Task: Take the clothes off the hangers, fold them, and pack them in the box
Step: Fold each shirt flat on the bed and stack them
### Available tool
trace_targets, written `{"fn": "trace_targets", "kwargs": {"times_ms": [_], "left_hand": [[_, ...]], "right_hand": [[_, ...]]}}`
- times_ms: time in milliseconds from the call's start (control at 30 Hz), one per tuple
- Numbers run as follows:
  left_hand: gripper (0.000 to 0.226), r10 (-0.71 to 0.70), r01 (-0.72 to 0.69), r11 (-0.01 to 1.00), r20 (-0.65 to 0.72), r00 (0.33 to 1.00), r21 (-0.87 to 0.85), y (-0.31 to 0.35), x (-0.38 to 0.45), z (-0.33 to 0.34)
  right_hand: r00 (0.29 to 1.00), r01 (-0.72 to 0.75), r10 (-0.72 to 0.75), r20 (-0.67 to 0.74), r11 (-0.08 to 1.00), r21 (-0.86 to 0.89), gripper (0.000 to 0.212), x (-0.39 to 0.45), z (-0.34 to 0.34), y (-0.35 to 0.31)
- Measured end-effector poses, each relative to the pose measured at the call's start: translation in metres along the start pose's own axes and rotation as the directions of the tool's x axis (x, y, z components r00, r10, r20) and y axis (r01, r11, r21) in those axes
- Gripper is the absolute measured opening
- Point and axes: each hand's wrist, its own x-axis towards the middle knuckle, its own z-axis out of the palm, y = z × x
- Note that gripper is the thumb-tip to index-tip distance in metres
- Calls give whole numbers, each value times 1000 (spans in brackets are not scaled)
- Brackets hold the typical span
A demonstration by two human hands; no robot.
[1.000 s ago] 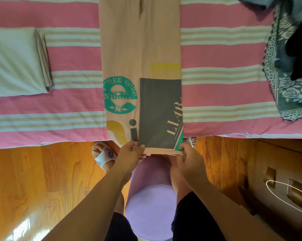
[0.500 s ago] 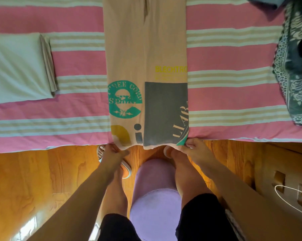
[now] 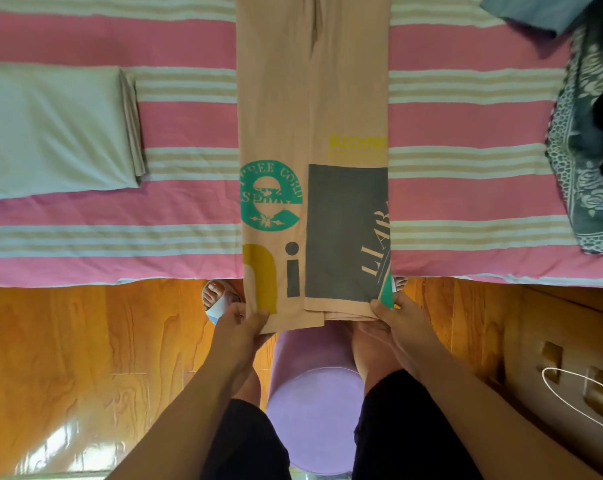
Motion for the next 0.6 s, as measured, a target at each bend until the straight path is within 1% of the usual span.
{"fn": "trace_targets", "kwargs": {"times_ms": [67,133,233,300,333,367,400,433,467,500,533,567,600], "left_hand": [[12,43,-41,999,-65,997,31,4,-9,1],[18,39,-37,999,-71,997,37,6,-10,0],[17,-5,5,998,0,1000,56,12,-9,0],[18,-36,34,998,25,999,54,12,-5,2],[19,-42,41,998,26,999,51,12,-4,3],[19,-44,43,998,27,999,52,12,-3,4],[20,-46,44,998,25,999,44,12,-2,5],[21,-46,45,998,25,999,38,10,-2,6],[22,-46,45,999,25,999,31,8,-2,6],[22,-42,42,999,23,999,30,7,-2,6],[21,-35,34,999,17,999,33,5,-3,6],[20,-27,27,999,6,1000,44,3,-2,6],[17,-22,22,998,-6,1000,57,1,-2,5]], "right_hand": [[998,-4,1,-62,999,-38,19,-6,2,-6],[992,-35,29,-126,999,-42,22,-5,5,-10],[979,-117,123,-159,992,51,25,-4,14,-21],[972,-121,147,-181,982,146,21,-7,21,-28],[963,-66,102,-249,987,148,16,-11,26,-31],[933,33,-8,-360,997,64,11,-13,31,-29],[886,127,-144,-442,990,-67,12,-13,37,-26],[858,184,-264,-441,959,-215,14,-13,45,-20],[881,191,-290,-374,941,-279,16,-11,56,-10],[928,148,-244,-283,936,-320,19,-10,69,-2],[968,55,-108,-226,971,-231,23,-8,82,4],[978,-13,-18,-210,989,-148,28,-4,90,9],[973,-81,79,-217,997,-1,32,-1,98,11]]}}
